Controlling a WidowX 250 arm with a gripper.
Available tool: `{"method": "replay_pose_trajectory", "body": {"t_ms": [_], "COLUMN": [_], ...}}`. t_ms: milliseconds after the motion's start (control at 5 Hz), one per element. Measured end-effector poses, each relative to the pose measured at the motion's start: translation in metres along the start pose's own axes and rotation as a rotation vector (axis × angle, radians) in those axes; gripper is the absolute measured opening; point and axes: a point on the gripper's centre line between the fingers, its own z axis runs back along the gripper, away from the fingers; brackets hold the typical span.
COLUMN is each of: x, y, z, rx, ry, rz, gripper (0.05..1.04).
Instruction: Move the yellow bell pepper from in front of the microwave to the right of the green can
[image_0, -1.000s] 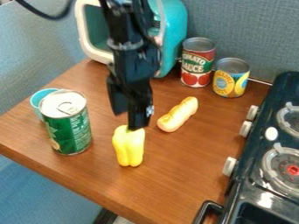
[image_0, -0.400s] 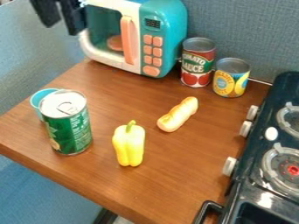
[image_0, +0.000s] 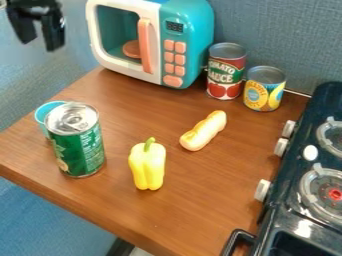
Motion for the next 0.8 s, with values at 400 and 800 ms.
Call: {"method": "replay_pose_trajectory", "body": {"t_ms": [400,800], "x": [-0.021,-0.038], "y": [0.007,-0.010], "z": [-0.025,-0.042], "rx": [0.031,-0.049], "ry": [0.140,0.173], "rz": [-0.083,-0.117], "gripper": [1.004,1.004]}}
